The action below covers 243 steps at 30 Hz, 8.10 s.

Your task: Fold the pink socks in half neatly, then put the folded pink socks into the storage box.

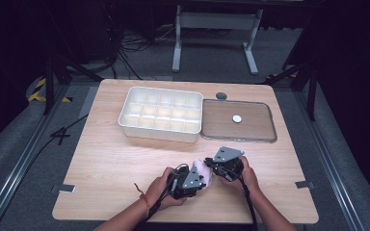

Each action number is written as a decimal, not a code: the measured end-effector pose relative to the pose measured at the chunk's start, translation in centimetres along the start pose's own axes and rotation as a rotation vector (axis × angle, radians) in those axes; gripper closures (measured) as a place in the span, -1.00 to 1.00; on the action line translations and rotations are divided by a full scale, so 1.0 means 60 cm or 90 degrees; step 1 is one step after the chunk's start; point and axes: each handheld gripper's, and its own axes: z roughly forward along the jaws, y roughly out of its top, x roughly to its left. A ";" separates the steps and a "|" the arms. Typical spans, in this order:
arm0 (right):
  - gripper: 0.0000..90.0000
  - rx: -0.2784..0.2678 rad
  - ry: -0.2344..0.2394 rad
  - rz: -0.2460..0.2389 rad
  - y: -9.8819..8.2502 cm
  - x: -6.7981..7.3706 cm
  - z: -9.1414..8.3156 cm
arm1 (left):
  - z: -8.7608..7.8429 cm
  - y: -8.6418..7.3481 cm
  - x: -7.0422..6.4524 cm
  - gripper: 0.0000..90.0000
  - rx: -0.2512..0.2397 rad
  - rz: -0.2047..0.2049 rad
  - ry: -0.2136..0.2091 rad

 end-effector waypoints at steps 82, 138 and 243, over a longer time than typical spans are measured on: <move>0.95 -0.037 0.009 0.024 -0.011 -0.023 -0.057 | -0.053 0.017 0.018 0.06 -0.035 -0.024 -0.039; 0.27 0.059 0.201 0.165 -0.002 -0.003 0.017 | -0.199 -0.217 0.090 -0.47 0.057 -0.151 0.066; 0.61 -0.122 -0.011 0.011 0.096 -0.049 -0.092 | -0.185 -0.219 0.100 -0.67 0.039 -0.184 0.053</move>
